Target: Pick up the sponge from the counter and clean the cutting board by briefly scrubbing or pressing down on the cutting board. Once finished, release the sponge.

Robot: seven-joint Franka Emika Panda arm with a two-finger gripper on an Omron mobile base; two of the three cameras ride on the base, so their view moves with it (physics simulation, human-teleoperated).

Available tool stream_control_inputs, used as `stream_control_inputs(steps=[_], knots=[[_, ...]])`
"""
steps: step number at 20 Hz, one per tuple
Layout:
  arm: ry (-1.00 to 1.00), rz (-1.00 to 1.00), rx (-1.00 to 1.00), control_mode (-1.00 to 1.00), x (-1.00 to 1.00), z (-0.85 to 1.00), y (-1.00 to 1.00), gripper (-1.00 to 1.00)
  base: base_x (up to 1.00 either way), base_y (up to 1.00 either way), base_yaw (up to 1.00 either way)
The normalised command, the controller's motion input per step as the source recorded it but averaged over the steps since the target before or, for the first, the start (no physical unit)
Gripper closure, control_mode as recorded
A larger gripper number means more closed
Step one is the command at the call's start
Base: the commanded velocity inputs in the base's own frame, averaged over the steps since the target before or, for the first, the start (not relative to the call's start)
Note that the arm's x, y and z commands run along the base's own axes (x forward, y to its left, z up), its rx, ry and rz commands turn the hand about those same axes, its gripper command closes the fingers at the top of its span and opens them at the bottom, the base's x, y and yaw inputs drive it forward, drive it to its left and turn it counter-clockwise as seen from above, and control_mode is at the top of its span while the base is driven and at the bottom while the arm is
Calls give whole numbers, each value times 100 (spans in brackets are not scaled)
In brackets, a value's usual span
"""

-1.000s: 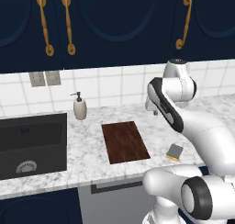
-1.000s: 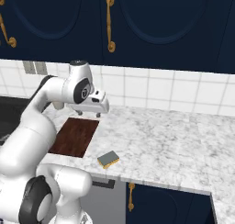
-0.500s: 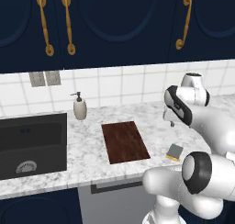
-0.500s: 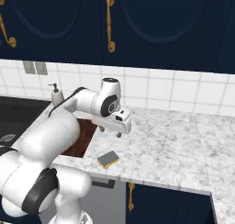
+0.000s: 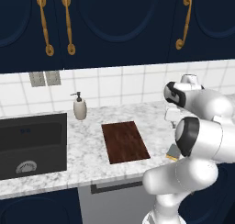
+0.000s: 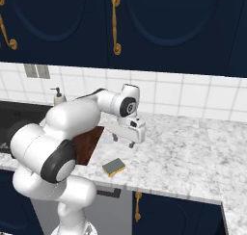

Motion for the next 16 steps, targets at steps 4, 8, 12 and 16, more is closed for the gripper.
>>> stream_control_inputs(steps=[4,8,12,16], knots=[[0,-6,3,-100,-1,-41,0,-100,0,0,0],[1,-3,0,-100,0,-54,0,-100,0,0,0],[0,-1,0,-100,-6,-45,0,-100,0,0,0],[0,0,0,-100,-21,-26,0,-100,0,0,0]])
